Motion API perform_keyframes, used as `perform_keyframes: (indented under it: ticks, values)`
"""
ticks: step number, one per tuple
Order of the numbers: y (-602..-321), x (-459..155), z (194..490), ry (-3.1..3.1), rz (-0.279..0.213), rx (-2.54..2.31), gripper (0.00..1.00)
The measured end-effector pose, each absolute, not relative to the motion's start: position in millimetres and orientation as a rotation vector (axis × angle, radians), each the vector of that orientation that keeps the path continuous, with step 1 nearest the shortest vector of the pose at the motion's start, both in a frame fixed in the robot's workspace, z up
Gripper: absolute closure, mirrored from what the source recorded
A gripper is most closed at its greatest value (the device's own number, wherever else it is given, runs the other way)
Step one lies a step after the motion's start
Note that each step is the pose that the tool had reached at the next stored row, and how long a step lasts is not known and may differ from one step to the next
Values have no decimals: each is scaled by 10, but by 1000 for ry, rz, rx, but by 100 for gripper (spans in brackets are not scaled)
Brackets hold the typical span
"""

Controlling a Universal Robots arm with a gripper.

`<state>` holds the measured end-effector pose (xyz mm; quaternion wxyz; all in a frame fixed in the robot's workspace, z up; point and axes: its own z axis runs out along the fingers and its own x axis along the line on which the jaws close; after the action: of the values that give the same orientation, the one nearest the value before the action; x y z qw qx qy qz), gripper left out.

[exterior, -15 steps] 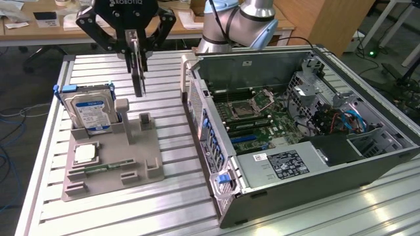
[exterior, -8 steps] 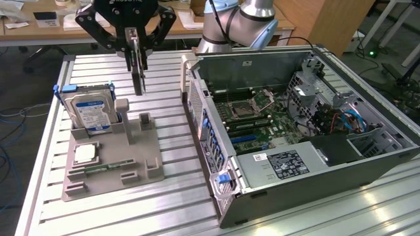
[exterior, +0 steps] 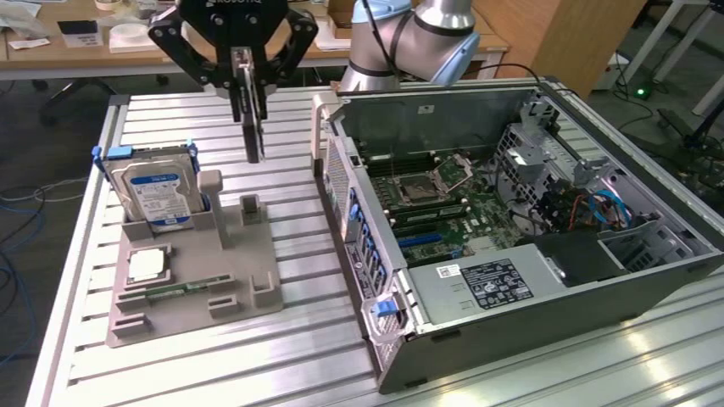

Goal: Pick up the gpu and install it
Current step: 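Pick up the gpu and move the gpu toward the slot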

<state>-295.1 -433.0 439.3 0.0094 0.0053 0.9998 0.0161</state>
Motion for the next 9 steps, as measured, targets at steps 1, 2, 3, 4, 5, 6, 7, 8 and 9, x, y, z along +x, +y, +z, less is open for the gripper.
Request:
perform_keyframes:
  ticks: [1,2,3,4,5,6,7,8,9]
  values:
    - [-4330,-2933,4394,3122,50,16,72]
    - [-4330,-2914,4394,3122,50,16,72]
    - [-4330,-2897,4394,3122,50,16,72]
    - [-4330,-2879,4394,3122,50,16,72]
    - [-4330,-2859,4393,3122,50,16,72]
    - [-4330,-2838,4393,3122,50,17,72]
    - [-4331,-2817,4393,3122,50,16,72]
    - [-4330,-2798,4393,3122,50,16,72]
    - [-4331,-2781,4393,3122,50,16,72]
